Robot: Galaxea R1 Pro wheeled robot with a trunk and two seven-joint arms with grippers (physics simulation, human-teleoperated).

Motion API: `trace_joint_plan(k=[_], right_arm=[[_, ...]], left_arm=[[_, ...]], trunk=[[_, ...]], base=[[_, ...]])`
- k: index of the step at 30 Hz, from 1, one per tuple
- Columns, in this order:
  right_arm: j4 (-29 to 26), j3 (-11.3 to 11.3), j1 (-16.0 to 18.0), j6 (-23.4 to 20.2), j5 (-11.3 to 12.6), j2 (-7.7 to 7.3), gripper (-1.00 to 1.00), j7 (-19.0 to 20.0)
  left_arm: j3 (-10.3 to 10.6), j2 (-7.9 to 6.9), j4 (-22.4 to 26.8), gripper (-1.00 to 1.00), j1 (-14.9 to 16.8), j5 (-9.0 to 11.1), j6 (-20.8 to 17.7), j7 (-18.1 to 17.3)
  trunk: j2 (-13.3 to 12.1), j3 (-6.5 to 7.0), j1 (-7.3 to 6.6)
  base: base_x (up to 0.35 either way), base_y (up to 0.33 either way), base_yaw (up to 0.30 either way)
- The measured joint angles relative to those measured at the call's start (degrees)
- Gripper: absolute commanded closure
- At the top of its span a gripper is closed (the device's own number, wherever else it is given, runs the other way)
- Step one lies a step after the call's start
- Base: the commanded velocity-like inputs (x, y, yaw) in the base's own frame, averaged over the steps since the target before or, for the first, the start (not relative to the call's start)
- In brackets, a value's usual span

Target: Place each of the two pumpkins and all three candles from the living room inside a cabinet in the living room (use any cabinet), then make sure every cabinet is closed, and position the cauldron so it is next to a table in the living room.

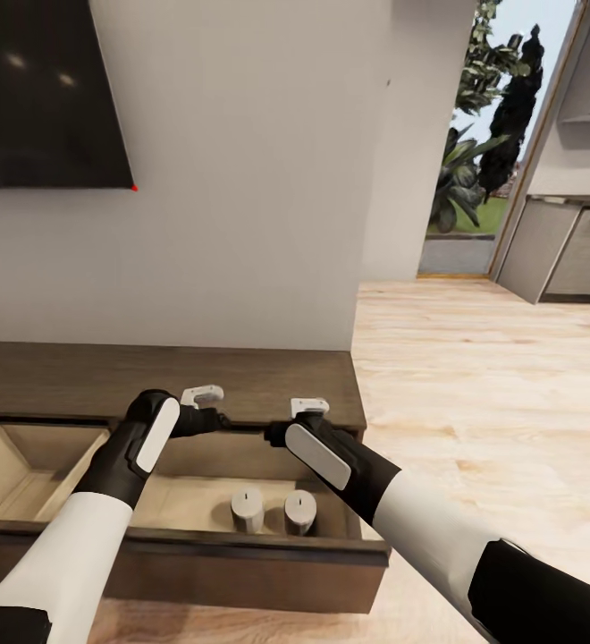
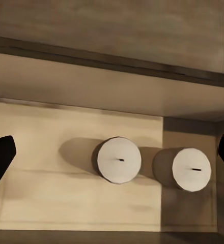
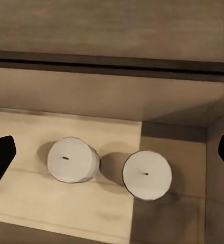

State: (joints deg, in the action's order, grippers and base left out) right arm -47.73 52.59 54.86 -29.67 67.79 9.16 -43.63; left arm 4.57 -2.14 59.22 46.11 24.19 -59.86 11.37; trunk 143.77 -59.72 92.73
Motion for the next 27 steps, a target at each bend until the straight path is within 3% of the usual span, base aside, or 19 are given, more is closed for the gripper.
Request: trace_joint_plan(k=[27], right_arm=[[-0.12, -0.32, 0.0, 0.21, 0.04, -0.37, -1.0, -0.1]], left_arm=[[0.0, 0.0, 0.0, -1.0, 0.0, 0.0, 0.0, 0.0]], trunk=[[-0.36, 5.99, -0.7]], base=[[-0.001, 0.0, 0.0]])
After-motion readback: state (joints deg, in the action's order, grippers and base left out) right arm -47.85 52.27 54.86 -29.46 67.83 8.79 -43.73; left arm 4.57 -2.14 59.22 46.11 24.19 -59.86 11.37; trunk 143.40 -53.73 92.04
